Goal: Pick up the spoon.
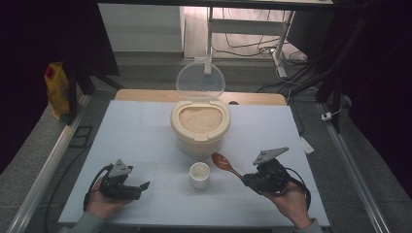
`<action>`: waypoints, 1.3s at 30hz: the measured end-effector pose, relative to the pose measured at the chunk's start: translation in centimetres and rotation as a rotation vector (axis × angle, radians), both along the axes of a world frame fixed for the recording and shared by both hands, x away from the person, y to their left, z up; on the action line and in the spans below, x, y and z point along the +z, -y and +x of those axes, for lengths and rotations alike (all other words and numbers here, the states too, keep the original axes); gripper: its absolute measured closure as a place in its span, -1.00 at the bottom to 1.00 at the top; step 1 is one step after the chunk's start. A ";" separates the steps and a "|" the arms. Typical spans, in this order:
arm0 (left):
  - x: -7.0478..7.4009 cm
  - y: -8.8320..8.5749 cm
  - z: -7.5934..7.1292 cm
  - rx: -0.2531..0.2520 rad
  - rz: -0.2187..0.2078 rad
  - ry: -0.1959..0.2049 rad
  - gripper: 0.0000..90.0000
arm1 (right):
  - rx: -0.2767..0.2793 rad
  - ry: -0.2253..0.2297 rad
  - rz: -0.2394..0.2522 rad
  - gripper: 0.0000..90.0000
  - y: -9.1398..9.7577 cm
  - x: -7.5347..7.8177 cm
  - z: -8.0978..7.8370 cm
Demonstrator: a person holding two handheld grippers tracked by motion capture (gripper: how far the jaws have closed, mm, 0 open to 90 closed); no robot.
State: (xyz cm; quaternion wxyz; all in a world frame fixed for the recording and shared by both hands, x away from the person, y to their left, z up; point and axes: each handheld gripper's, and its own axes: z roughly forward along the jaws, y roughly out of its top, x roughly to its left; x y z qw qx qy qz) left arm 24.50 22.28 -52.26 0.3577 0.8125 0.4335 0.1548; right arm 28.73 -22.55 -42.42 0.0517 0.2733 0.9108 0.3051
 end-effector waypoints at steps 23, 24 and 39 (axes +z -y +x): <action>1.8 0.7 -0.5 -0.064 -0.024 0.036 -0.65 | 0.165 0.027 -0.026 0.76 -5.2 0.3 0.6; 2.0 0.8 -0.5 -0.069 -0.028 0.037 -0.65 | 0.171 0.028 -0.027 0.76 -5.3 0.2 0.7; 7.0 5.5 -1.7 -0.253 -0.015 0.114 -0.60 | 0.262 0.045 -0.060 0.76 -7.6 -0.1 0.9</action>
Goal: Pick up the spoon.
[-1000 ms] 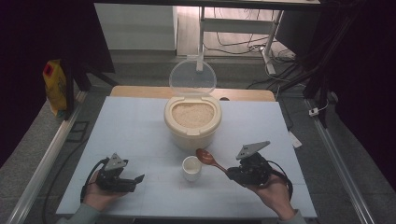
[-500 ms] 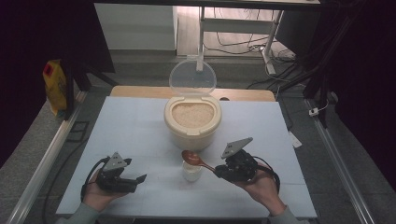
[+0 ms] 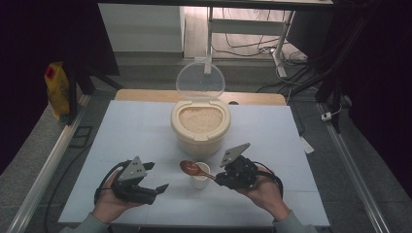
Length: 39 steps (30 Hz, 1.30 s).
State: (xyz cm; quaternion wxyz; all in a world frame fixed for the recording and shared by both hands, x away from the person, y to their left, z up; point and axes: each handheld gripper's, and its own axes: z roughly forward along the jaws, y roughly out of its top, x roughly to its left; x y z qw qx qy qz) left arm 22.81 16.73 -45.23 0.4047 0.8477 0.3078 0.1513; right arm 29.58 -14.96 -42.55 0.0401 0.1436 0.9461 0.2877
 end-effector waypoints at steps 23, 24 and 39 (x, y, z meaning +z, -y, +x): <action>1.8 6.3 2.3 -0.224 0.132 -0.009 -0.28 | 0.122 -0.004 -0.036 0.76 -2.5 -0.6 -0.5; 1.8 6.6 2.3 -0.237 0.141 -0.010 -0.25 | 0.130 -0.002 -0.046 0.76 -2.6 -0.5 -0.5; 0.9 9.0 3.1 -0.368 0.270 -0.087 0.15 | 0.210 0.013 -0.054 0.76 -3.5 -0.7 -1.1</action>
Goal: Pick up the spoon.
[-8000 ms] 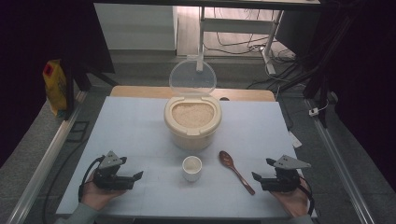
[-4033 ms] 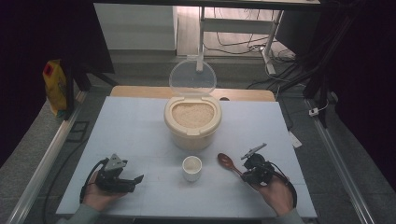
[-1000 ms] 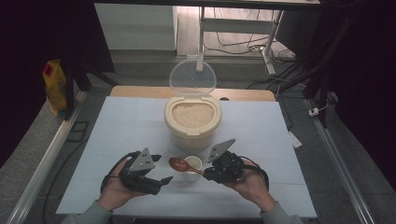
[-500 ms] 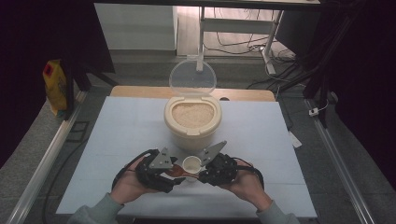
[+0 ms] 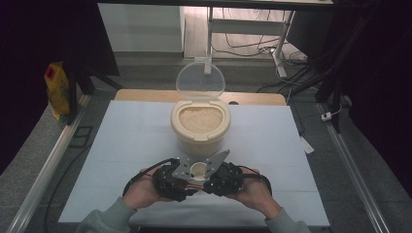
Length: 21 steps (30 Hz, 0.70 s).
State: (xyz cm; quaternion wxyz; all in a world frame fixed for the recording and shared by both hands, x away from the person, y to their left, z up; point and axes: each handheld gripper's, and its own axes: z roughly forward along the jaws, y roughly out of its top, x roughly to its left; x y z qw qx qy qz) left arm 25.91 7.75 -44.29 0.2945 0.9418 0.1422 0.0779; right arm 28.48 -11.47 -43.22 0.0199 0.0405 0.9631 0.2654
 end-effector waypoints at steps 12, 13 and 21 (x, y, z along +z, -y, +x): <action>-0.6 0.7 -0.3 -0.057 0.056 0.007 0.49 | 0.057 0.028 -0.001 0.76 -0.6 0.3 -0.7; -0.6 0.7 -0.3 -0.066 0.058 0.009 0.53 | 0.062 0.029 0.000 0.76 -0.6 0.3 -0.7; -0.9 0.7 -0.8 -0.118 0.084 0.010 0.71 | 0.099 0.060 0.001 0.74 -0.8 0.3 -1.1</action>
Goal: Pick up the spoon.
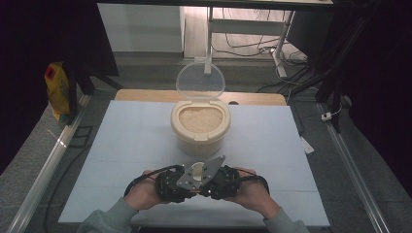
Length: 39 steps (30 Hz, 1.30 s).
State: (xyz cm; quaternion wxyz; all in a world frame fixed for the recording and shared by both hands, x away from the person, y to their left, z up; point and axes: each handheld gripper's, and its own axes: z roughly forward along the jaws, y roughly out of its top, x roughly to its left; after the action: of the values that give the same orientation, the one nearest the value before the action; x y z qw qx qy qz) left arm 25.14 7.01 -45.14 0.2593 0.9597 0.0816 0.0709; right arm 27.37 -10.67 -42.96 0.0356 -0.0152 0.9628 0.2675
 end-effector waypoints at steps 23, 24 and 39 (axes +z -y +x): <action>0.3 -2.2 0.8 0.168 -0.088 0.048 0.74 | -0.391 0.069 0.360 0.05 4.2 1.1 1.3; 0.3 -2.3 0.8 0.175 -0.093 0.050 0.74 | -0.410 0.063 0.372 0.05 4.5 1.1 1.3; 0.4 -2.8 0.7 0.238 -0.155 0.099 0.74 | -0.590 0.009 0.493 -0.01 7.6 0.0 1.1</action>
State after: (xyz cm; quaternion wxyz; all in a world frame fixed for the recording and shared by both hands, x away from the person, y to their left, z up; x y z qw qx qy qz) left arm 25.87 9.85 -44.71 0.3261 0.9157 0.1871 0.1421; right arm 28.48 -18.27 -42.94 0.1179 0.2705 0.8324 0.4690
